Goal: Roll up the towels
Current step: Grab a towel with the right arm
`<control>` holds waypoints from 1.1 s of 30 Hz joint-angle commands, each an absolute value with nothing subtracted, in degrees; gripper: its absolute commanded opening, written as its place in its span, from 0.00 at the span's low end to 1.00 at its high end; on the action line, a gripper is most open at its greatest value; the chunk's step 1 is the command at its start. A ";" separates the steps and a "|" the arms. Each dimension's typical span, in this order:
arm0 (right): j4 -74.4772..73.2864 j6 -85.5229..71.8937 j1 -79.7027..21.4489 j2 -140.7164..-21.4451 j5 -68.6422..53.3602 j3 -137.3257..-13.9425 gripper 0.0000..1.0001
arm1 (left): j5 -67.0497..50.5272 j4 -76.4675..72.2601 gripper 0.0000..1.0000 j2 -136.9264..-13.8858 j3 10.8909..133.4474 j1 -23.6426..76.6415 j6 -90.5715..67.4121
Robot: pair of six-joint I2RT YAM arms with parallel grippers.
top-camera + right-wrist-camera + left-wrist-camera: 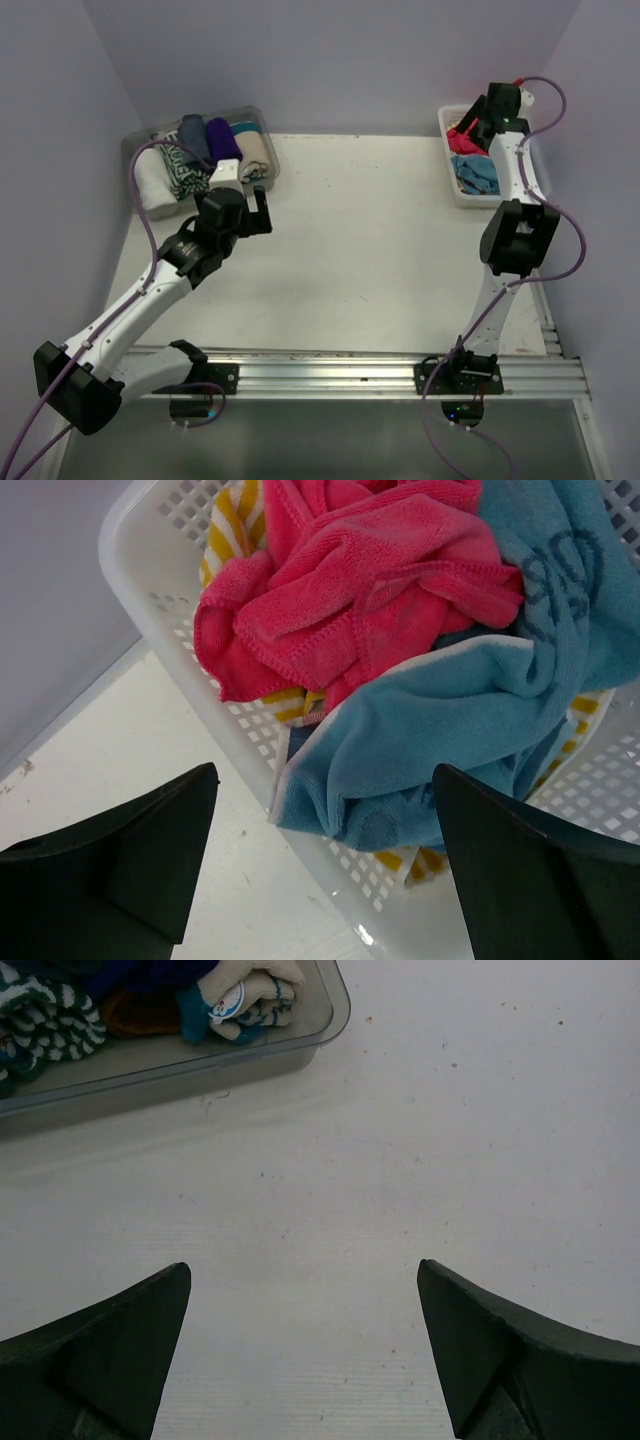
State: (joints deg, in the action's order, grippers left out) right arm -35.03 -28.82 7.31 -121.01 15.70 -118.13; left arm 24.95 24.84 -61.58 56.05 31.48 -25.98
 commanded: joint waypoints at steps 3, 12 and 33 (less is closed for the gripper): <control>-36.48 -30.94 8.26 -126.29 16.79 -124.89 0.90 | 23.38 23.73 1.00 -61.79 55.46 31.38 -26.81; -33.67 -31.29 9.14 -134.11 19.86 -131.83 0.87 | 23.03 23.55 1.00 -63.02 55.28 31.38 -26.81; -20.06 -33.58 9.67 -121.48 9.85 -119.04 0.00 | 18.99 21.80 1.00 -65.48 54.23 31.38 -29.09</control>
